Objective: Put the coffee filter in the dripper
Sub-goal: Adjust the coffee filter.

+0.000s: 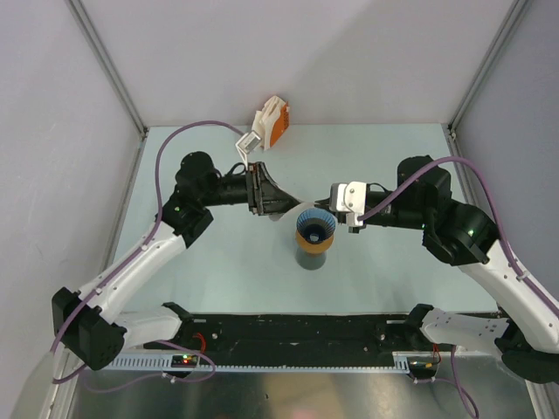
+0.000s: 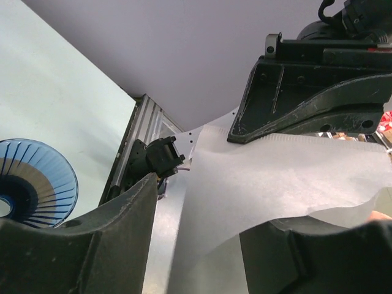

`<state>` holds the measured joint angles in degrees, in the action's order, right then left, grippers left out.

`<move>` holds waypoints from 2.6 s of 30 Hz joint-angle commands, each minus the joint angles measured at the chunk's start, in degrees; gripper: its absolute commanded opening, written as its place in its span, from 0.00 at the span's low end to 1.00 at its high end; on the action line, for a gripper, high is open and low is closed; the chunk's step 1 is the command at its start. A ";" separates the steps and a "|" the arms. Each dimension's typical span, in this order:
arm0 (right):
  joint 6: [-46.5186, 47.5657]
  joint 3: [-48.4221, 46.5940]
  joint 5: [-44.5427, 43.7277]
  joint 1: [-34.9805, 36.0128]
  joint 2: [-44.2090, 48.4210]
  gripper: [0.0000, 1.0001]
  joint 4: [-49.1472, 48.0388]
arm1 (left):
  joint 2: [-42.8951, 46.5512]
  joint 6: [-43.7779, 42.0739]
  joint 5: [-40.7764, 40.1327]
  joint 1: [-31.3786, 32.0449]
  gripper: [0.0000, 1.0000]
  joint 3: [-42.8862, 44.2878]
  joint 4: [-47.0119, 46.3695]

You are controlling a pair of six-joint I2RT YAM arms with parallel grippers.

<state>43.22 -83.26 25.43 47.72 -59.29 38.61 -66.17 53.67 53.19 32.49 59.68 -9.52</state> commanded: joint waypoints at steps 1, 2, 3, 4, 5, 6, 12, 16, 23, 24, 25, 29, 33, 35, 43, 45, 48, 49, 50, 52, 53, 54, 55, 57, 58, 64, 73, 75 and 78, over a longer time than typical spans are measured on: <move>-0.46 0.30 2.81 -1.15 0.72 0.00 -3.56 | -0.68 -1.32 0.71 1.14 0.57 2.75 -0.78; -0.66 0.34 3.15 -1.32 0.65 0.00 -3.77 | -0.78 -1.26 0.70 1.16 0.57 2.78 -0.82; -0.93 0.49 3.40 -1.50 0.57 0.00 -4.05 | -0.97 -1.14 0.65 1.16 0.57 2.84 -0.88; -1.12 0.61 3.71 -1.63 0.53 0.00 -4.46 | -1.10 -1.04 0.67 1.17 0.56 2.91 -0.91; -1.25 0.81 3.90 -1.74 0.55 0.00 -4.92 | -1.17 -0.85 0.63 1.21 0.55 2.99 -1.06; -1.41 1.03 4.05 -1.84 0.52 0.00 -5.29 | -1.25 -0.72 0.62 1.24 0.54 3.03 -1.17; -2.51 1.42 5.36 -1.93 0.17 0.00 -5.95 | -1.70 0.30 0.46 1.34 0.47 3.39 -2.27; -2.86 1.50 5.73 -2.13 0.28 0.00 -5.50 | -1.49 0.46 0.39 1.31 0.41 3.16 -2.47; -3.93 1.70 6.15 -2.44 0.04 0.00 -6.64 | -1.56 0.34 0.10 1.41 0.32 3.20 -2.52; -3.93 1.70 6.05 -2.54 0.00 0.00 -6.59 | -1.58 0.41 0.17 1.42 0.24 3.23 -2.52; -3.80 1.70 6.00 -2.67 0.07 0.00 -6.38 | -1.50 0.48 0.34 1.39 0.18 3.19 -2.48; -3.09 1.56 5.59 -4.01 0.89 0.05 -3.22 | -0.73 1.08 0.99 1.21 0.01 2.70 -2.49; -1.99 1.36 5.97 -5.72 1.87 0.11 0.59 | -0.18 1.32 1.30 1.05 0.00 2.25 -2.52; -1.67 1.35 6.41 -6.31 2.06 0.12 1.97 | -0.21 1.34 1.32 1.07 0.00 2.25 -2.52; -3.15 1.35 7.22 -6.71 1.23 0.23 0.61 | -1.29 1.51 1.60 1.13 0.00 3.29 -2.47; -3.72 1.35 7.32 -6.66 0.94 0.23 -0.15 | -1.47 1.57 1.64 1.16 0.00 3.46 -2.47; -3.81 1.35 7.26 -6.53 0.53 0.18 -0.75 | -1.47 1.57 1.55 1.16 0.00 3.55 -2.52; -3.78 1.35 7.17 -6.52 0.38 0.17 -0.91 | -1.44 1.55 1.60 1.17 0.00 3.53 -2.52; -3.73 1.35 7.04 -6.56 0.21 0.16 -0.95 | -1.38 1.54 1.63 1.21 0.00 3.52 -2.48; -3.82 1.35 6.99 -6.54 0.05 0.15 -0.92 | -1.43 1.55 1.60 1.25 0.00 3.45 -2.51; -3.92 1.35 7.00 -6.57 -0.04 0.16 -0.96 | -1.42 1.58 1.59 1.25 0.00 3.39 -2.47; -4.06 1.35 7.04 -6.53 -0.22 0.18 -1.06 | -1.46 1.60 1.58 1.21 0.00 3.37 -2.50; -4.26 1.35 7.11 -6.52 -0.35 0.19 -1.20 | -1.48 1.65 1.57 1.19 0.00 3.40 -2.51; -4.57 1.35 6.96 -6.44 -0.51 0.18 -1.59 | -1.45 1.60 1.50 1.22 0.00 3.46 -2.48; -4.65 1.35 7.11 -6.43 -0.58 0.16 -1.73 | -1.57 1.61 1.58 1.20 0.00 3.49 -2.50; -3.66 1.35 7.56 -6.63 -0.26 0.00 -0.37 | -1.57 1.64 1.65 1.14 0.00 3.91 -2.52; -4.33 2.12 5.69 -7.22 -1.13 0.00 0.14 | -1.61 3.95 3.88 1.25 0.00 6.49 -5.41; -4.28 2.14 5.53 -7.28 -1.17 0.00 0.26 | -1.33 4.20 3.90 1.21 0.00 6.10 -5.66; -3.91 2.18 5.62 -7.41 -1.15 0.00 0.44 | -0.79 4.45 3.42 1.22 0.00 5.42 -5.91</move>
<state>39.44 -81.43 31.99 40.88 -60.29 38.81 -68.29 56.62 55.11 33.63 63.55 -11.92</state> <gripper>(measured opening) 0.009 0.011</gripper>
